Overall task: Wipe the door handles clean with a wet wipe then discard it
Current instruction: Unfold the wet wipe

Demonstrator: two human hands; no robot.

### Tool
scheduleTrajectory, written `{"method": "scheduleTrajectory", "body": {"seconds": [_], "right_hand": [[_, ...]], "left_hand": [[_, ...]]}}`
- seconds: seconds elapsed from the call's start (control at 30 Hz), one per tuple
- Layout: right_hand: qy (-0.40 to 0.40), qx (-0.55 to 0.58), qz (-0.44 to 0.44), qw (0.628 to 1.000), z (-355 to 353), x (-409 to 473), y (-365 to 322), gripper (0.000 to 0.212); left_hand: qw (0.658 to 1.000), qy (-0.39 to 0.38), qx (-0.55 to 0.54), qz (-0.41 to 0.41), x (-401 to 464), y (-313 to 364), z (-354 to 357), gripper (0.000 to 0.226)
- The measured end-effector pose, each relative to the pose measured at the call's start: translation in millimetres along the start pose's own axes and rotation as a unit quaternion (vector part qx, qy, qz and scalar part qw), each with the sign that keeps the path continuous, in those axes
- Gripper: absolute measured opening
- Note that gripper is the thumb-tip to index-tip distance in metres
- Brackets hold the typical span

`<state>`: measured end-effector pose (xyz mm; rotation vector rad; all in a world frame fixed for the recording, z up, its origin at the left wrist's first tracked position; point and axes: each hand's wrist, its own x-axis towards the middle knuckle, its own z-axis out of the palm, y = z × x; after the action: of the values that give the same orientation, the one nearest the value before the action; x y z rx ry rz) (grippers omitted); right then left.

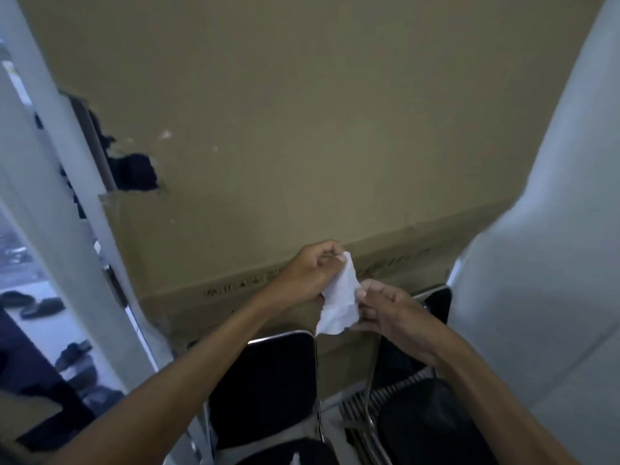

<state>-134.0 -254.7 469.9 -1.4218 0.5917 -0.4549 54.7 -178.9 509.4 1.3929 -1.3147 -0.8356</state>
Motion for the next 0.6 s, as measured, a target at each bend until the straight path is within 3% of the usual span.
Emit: {"method": "scheduleTrajectory", "body": {"seconds": [0.1, 0.17, 0.23, 0.3, 0.4, 0.43, 0.5, 0.6], "right_hand": [[0.027, -0.012, -0.049, 0.998, -4.2, -2.7, -29.7, 0.023], [0.038, -0.019, -0.069, 0.997, -8.0, -3.2, -44.2, 0.018], [0.052, -0.011, -0.081, 0.995, -9.4, -4.3, -55.6, 0.022], [0.066, -0.010, -0.082, 0.994, -12.3, -3.3, -60.4, 0.020], [0.074, -0.016, -0.062, 0.995, -17.4, -0.7, -61.2, 0.023], [0.076, -0.011, -0.055, 0.996, -19.7, -0.4, -61.5, 0.025], [0.077, 0.006, -0.049, 0.996, -23.7, -0.1, -63.2, 0.025], [0.073, 0.037, -0.053, 0.995, -28.7, -1.5, -71.7, 0.019]], "left_hand": [[0.998, 0.030, 0.041, 0.036, 1.9, 26.7, -9.5, 0.022], [0.997, 0.068, 0.004, 0.031, 3.4, 35.2, -12.5, 0.020], [0.986, 0.107, -0.130, -0.019, 2.2, 35.0, -9.4, 0.018], [0.949, 0.114, -0.282, -0.083, -2.0, 20.7, 1.0, 0.021], [0.904, 0.076, -0.373, -0.194, -13.6, -4.5, 23.7, 0.035], [0.905, 0.068, -0.367, -0.204, -16.4, -9.5, 32.0, 0.035], [0.941, 0.093, -0.273, -0.175, -18.4, -14.0, 46.0, 0.026], [0.985, 0.169, 0.006, -0.021, -19.0, -9.1, 55.4, 0.038]]}}
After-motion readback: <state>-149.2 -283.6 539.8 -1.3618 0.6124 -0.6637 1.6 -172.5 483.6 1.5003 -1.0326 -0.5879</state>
